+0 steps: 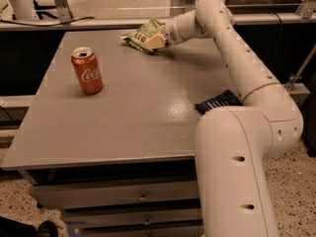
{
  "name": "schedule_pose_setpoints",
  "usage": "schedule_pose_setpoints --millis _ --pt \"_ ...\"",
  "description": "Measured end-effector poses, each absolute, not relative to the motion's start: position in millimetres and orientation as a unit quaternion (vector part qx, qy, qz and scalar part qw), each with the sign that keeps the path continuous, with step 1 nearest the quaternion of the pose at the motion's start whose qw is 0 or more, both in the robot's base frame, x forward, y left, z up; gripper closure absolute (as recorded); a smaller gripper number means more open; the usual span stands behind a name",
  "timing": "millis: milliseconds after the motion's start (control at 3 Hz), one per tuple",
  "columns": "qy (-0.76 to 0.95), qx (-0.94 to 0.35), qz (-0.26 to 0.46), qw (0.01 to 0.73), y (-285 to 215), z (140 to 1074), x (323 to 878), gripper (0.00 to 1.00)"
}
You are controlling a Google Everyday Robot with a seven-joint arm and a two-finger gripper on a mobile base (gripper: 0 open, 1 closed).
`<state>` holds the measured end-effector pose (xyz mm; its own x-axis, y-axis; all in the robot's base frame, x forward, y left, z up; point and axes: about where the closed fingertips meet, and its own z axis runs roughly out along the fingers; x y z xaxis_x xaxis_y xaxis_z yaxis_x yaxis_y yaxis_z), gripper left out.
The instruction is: Move green jalapeno chip bag near rxbar blueberry
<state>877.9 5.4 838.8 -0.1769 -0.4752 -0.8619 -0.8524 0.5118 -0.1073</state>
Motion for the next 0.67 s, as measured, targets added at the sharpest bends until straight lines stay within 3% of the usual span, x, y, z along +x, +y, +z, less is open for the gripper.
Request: schedule_pose_setpoints --millis 667 --pt "0.735 -0.450 0.203 0.465 -12 860 861 0.88"
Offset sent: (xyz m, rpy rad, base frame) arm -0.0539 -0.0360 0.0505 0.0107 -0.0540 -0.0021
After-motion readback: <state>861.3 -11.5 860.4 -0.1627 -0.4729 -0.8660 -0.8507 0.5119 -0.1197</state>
